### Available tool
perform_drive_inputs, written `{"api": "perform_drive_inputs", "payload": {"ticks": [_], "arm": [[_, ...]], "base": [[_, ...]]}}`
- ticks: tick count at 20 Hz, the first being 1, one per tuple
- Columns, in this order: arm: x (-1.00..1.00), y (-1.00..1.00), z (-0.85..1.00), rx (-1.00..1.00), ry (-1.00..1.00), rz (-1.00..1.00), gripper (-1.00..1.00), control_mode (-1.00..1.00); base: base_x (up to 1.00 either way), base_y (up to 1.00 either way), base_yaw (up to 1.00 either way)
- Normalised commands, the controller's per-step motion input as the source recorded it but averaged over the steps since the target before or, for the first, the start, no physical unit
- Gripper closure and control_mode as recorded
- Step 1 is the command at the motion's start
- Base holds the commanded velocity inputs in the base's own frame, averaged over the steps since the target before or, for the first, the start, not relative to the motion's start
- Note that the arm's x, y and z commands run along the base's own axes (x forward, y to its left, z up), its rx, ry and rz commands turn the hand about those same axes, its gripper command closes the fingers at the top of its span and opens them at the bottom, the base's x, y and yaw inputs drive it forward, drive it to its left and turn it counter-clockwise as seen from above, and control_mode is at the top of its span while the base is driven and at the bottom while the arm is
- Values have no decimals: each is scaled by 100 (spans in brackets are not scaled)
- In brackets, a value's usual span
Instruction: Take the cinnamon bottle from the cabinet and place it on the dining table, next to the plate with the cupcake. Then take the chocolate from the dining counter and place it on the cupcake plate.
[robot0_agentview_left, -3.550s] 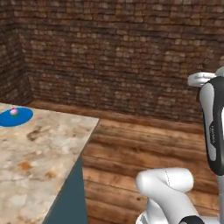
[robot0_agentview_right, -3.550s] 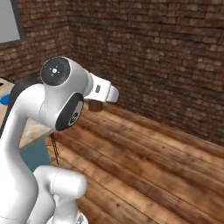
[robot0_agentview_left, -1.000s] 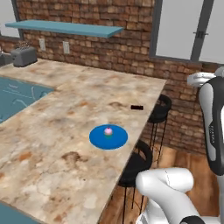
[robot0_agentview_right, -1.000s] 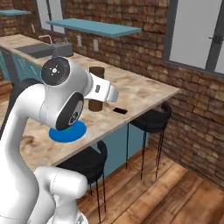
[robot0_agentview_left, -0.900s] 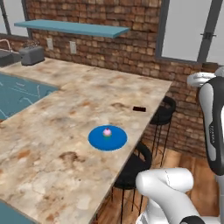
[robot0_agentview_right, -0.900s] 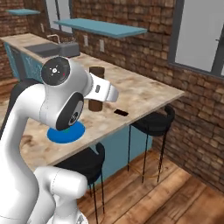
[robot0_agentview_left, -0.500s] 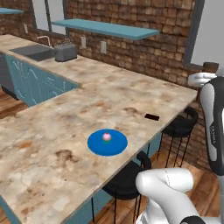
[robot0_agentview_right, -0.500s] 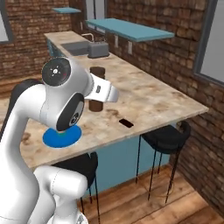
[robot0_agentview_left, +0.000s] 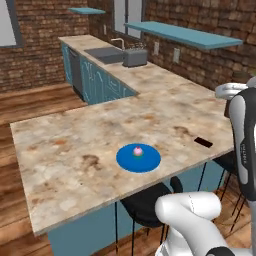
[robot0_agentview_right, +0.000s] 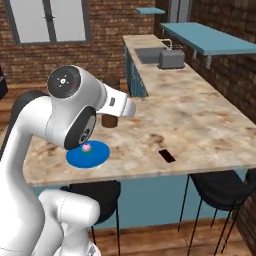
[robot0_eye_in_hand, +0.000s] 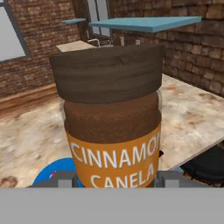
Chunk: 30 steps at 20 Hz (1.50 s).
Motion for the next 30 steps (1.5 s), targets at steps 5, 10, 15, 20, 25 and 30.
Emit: {"api": "perform_drive_inputs", "payload": {"ticks": [5,10,15,20,25,30], "arm": [[0,0,0,0,0,0,100,100],[0,0,0,0,0,0,100,100],[0,0,0,0,0,0,100,100],[0,0,0,0,0,0,100,100],[0,0,0,0,0,0,100,100],[0,0,0,0,0,0,100,100]], "base": [[16,-96,41],[0,-100,34],[19,-100,28],[89,-47,11],[99,-21,0],[100,-41,0]]}}
